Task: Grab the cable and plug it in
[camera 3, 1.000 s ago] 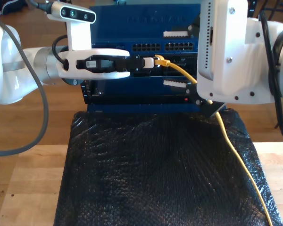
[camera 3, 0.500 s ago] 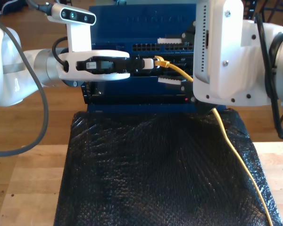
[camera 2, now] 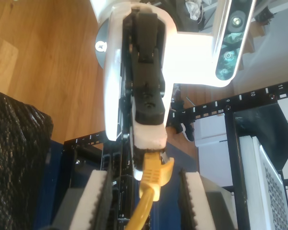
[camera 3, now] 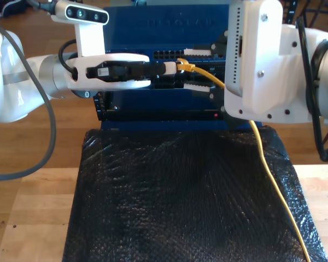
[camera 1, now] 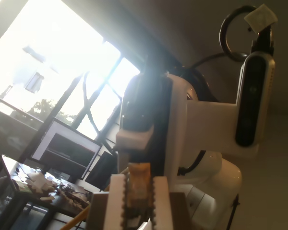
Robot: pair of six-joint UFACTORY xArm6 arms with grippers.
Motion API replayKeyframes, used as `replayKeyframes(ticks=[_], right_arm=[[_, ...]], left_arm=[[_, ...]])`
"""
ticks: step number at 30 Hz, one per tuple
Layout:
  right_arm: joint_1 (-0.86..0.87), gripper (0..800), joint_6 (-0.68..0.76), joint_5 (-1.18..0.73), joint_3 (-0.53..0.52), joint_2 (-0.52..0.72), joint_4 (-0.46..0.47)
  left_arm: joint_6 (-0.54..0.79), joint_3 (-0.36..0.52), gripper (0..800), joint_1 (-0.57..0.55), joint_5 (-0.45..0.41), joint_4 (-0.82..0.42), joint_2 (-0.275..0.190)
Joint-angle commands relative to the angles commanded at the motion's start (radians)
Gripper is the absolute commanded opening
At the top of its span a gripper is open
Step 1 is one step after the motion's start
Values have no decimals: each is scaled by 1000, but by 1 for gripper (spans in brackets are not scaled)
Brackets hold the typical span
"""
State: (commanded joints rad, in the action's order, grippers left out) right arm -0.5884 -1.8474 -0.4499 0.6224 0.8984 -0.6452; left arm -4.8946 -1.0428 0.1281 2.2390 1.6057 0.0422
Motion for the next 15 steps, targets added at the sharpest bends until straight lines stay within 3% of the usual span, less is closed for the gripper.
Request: replayKeyframes(ticks=[15], right_arm=[[-21, 350, -2, 2, 2, 3, 0]], left_arm=[[-32, 9, 21, -2, 2, 2, 8]])
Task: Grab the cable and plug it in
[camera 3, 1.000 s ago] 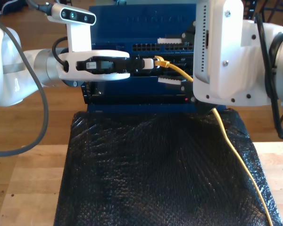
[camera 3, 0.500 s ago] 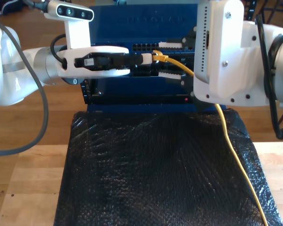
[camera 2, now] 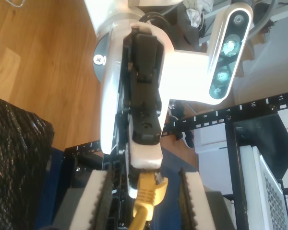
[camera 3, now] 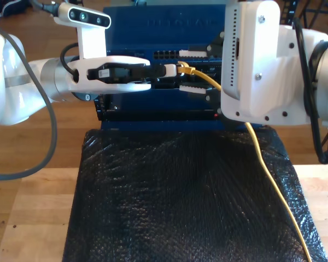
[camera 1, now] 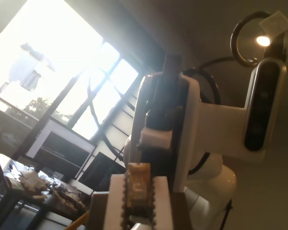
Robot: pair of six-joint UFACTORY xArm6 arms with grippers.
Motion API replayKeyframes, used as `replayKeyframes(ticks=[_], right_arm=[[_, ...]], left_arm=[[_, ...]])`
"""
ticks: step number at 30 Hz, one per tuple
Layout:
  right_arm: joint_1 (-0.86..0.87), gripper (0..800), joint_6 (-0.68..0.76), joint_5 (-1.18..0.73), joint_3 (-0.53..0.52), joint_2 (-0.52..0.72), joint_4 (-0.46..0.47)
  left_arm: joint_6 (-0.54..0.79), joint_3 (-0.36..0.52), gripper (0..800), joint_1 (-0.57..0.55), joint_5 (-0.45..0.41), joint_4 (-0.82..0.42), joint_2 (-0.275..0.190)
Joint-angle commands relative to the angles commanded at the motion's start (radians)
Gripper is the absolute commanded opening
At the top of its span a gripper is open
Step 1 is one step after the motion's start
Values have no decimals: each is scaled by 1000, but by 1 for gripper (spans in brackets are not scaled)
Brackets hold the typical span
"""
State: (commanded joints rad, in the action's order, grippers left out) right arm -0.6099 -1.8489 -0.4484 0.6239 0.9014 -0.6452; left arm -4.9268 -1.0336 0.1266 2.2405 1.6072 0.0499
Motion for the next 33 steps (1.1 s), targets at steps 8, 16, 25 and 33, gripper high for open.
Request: replayKeyframes(ticks=[8, 16, 25, 33], right_arm=[[2, 335, 0, 3, 2, 0, 0], [2, 266, 0, 23, -2, 0, 0], [0, 219, 2, 23, -2, -2, -2], [0, 207, 3, 23, -2, -2, -2]], left_arm=[[0, 0, 21, 0, 5, 2, 0], [0, 0, 21, 0, 8, 3, 0], [0, 0, 22, 2, 8, 3, 0], [0, 0, 23, 2, 8, 3, 0]])
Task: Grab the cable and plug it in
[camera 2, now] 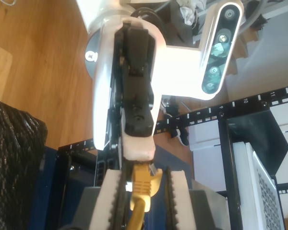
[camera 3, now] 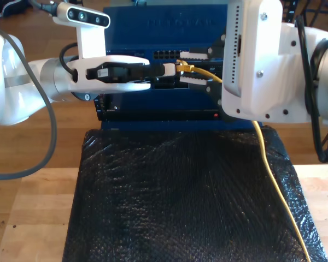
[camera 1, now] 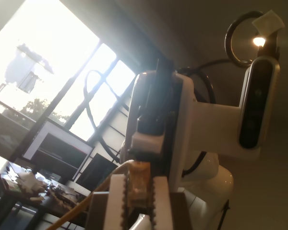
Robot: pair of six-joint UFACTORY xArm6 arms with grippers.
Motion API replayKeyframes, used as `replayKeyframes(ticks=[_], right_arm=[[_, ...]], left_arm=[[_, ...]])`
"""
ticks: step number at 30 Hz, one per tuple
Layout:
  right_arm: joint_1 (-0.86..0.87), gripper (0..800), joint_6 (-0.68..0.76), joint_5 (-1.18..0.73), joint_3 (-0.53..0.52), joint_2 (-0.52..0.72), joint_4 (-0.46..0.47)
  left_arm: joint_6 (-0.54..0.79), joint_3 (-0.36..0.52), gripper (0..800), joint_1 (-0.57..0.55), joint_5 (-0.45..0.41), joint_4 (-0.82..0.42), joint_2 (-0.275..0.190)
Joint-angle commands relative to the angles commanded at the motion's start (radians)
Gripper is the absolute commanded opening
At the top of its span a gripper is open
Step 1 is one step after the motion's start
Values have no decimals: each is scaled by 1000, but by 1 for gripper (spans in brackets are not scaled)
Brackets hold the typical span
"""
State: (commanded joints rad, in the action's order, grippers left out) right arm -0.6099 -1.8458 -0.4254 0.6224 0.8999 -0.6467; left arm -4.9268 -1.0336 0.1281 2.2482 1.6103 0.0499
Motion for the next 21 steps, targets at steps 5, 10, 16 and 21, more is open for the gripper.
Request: replayKeyframes(ticks=[5, 10, 16, 21], right_arm=[[0, 185, 0, 0, 0, 0, 0], [0, 186, 0, 0, 0, 0, 0], [0, 171, 2, -2, 0, 2, 0], [0, 53, 2, 0, 0, 0, 0]], left_arm=[[-5, 0, 23, 0, 2, 0, 0], [-9, 0, 23, 0, 2, 0, 0], [-9, 0, 24, 0, 2, -2, 0], [-17, 0, 57, 0, 5, 0, 0]])
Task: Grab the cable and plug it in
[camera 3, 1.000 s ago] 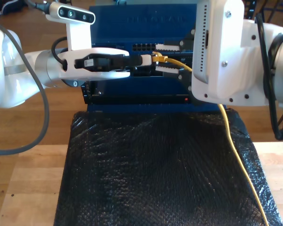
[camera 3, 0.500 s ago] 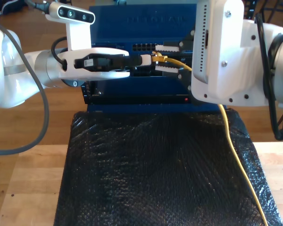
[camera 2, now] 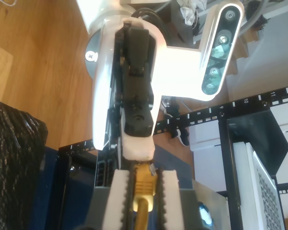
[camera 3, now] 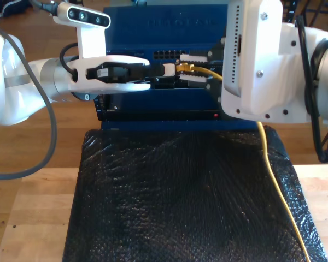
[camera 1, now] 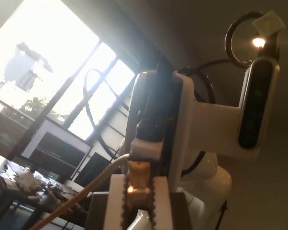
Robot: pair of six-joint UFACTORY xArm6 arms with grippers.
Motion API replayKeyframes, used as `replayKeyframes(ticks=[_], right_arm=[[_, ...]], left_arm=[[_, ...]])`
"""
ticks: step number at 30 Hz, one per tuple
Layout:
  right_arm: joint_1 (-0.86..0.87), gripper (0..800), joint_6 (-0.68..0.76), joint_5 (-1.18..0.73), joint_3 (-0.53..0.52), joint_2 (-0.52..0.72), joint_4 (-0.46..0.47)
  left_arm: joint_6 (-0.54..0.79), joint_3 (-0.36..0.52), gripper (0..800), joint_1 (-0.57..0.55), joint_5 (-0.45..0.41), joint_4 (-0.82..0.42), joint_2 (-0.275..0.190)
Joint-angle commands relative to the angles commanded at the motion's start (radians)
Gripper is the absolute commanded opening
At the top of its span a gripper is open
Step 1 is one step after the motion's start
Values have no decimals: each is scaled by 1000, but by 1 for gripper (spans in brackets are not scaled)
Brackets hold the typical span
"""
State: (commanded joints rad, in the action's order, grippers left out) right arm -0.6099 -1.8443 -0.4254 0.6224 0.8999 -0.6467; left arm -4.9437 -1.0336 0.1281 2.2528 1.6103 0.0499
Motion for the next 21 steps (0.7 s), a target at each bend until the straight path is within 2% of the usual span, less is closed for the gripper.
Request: replayKeyframes(ticks=[3, 7, 13, 14, 17, 21], right_arm=[[0, 19, 0, 0, 0, 2, 0], [2, 8, 2, 0, 0, 2, 0], [0, 3, 2, 0, 0, 0, -2], [0, 3, 2, 0, 0, 0, -2], [2, 3, 2, 0, 0, -2, -3], [5, 3, 12, 0, 3, -11, -5]], left_arm=[[-5, 0, 198, 0, 29, 9, 3], [-9, 5, 261, 2, 38, 71, 15], [-17, 5, 399, 15, 34, 75, 15], [-17, 5, 431, 17, 32, 75, 15], [-15, 0, 595, 26, 21, 75, 12], [-14, -5, 721, 57, -44, 72, 9]])
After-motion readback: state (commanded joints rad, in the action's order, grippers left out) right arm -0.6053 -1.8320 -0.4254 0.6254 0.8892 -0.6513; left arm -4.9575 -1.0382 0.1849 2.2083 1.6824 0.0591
